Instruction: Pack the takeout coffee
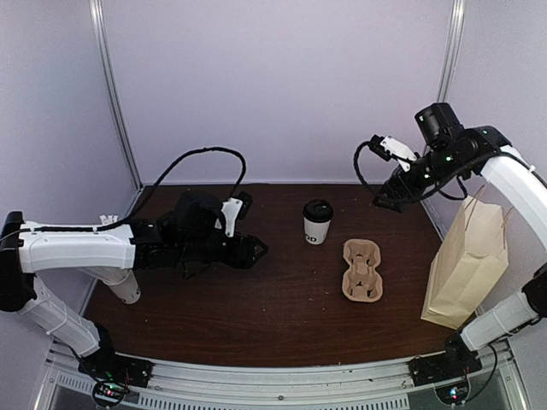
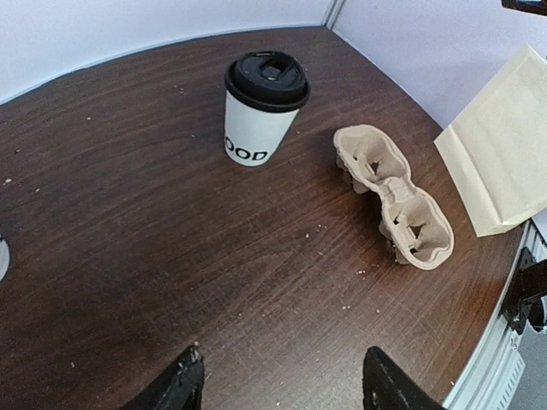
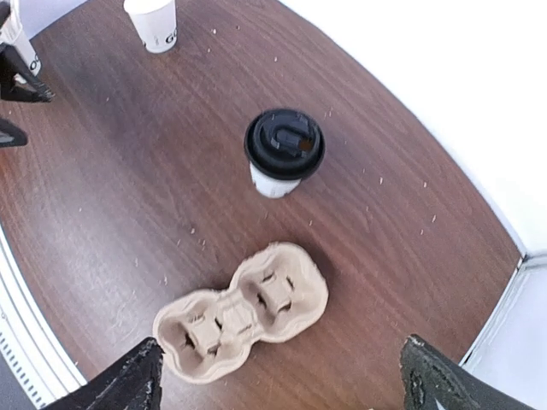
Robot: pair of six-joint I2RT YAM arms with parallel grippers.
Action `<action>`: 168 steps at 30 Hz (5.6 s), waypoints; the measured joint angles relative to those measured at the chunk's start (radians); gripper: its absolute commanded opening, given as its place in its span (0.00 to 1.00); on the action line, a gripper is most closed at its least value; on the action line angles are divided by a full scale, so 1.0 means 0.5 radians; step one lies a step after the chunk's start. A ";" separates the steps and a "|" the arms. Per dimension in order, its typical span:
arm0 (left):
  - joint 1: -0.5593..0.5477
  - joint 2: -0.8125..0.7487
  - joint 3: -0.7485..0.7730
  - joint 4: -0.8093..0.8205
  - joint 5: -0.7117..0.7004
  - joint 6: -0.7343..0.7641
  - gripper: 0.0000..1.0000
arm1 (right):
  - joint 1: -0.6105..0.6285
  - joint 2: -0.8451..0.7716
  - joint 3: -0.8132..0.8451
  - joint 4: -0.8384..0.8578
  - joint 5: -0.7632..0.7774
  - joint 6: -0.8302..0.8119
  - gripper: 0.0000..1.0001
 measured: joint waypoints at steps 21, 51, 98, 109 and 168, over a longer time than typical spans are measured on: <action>-0.316 1.495 1.237 -0.239 0.406 -0.084 0.49 | -0.111 -0.288 -0.799 0.063 -0.150 -0.201 0.65; -0.222 0.712 0.349 -0.318 0.069 -0.154 0.51 | -0.014 0.768 -0.818 0.441 -0.053 -0.637 0.61; -0.188 -0.981 0.050 -1.257 -1.018 -0.227 0.55 | 1.267 2.322 1.829 0.035 -0.021 -0.043 0.72; -0.186 -0.703 0.098 -1.032 -0.920 0.037 0.56 | 1.118 1.061 1.084 -0.140 0.112 -0.142 0.71; -0.185 -0.046 0.110 -0.461 -0.497 0.198 0.59 | -1.315 0.382 0.550 -1.048 0.404 -0.974 0.05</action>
